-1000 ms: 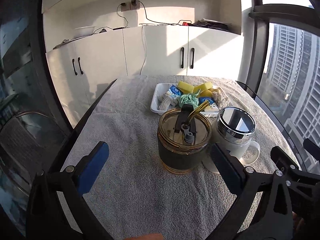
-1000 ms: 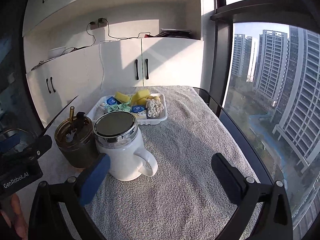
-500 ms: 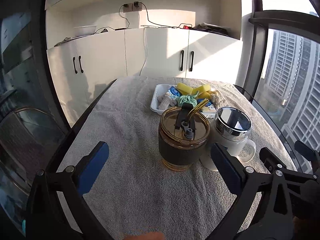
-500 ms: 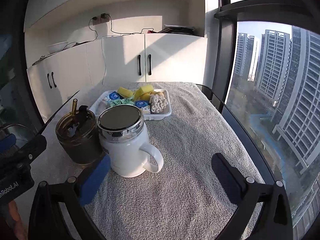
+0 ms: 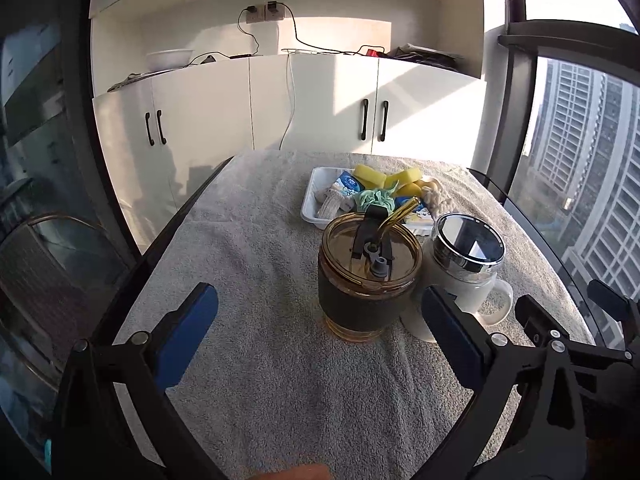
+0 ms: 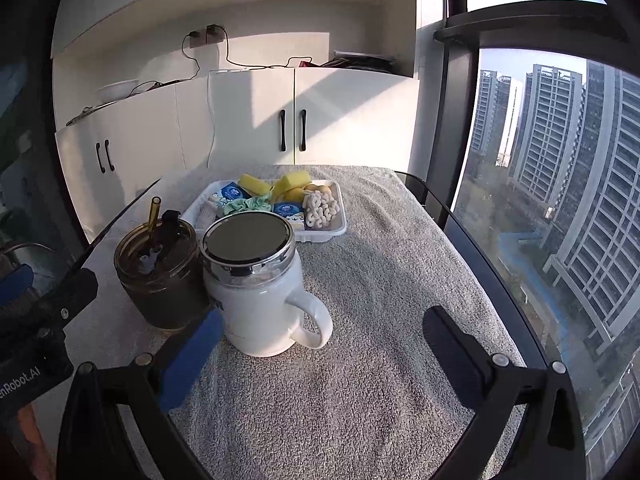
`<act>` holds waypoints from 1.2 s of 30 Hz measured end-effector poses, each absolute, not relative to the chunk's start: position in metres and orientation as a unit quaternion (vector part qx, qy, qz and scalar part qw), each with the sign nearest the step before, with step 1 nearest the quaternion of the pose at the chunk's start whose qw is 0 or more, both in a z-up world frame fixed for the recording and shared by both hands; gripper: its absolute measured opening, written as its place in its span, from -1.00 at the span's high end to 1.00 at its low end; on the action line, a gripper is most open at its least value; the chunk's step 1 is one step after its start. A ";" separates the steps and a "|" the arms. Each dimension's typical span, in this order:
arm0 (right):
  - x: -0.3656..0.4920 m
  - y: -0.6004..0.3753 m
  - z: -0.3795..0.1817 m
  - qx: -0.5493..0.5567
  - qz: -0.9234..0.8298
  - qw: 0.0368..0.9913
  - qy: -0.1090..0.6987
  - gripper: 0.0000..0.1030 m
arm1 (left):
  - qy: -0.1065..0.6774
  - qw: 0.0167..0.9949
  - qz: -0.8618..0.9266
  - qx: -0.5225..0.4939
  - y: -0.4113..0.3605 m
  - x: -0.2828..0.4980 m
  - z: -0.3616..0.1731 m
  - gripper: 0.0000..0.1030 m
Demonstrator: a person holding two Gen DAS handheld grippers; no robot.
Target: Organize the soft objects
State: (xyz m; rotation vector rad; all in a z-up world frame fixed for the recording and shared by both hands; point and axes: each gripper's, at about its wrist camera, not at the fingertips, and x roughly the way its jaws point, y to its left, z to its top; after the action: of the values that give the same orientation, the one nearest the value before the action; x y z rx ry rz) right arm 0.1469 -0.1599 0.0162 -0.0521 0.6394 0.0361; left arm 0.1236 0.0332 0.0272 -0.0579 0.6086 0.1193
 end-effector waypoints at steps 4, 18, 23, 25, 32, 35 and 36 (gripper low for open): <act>0.148 -0.160 0.016 -0.027 0.018 0.948 0.315 -1.00 | 0.301 0.951 0.061 -0.027 0.034 0.124 0.026 -1.00; 0.148 -0.161 0.014 -0.028 0.020 0.949 0.315 -1.00 | 0.299 0.952 0.062 -0.029 0.037 0.124 0.027 -1.00; 0.148 -0.160 0.014 -0.029 0.020 0.949 0.315 -1.00 | 0.300 0.952 0.061 -0.029 0.038 0.125 0.026 -1.00; 0.148 -0.160 0.012 -0.029 0.020 0.949 0.315 -1.00 | 0.300 0.952 0.061 -0.029 0.038 0.125 0.026 -1.00; 0.148 -0.160 0.011 -0.030 0.021 0.948 0.316 -1.00 | 0.301 0.951 0.060 -0.029 0.038 0.126 0.025 -1.00; 0.148 -0.160 0.011 -0.030 0.021 0.948 0.316 -1.00 | 0.302 0.951 0.060 -0.027 0.038 0.126 0.024 -1.00; 0.148 -0.160 0.011 -0.030 0.021 0.948 0.316 -1.00 | 0.302 0.951 0.061 -0.027 0.037 0.126 0.024 -1.00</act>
State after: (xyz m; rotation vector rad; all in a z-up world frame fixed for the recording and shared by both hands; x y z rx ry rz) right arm 0.1478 -0.1598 0.0107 -0.0610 0.6427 0.0431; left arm 0.1258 0.0372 0.0241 -0.0555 0.6150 0.1246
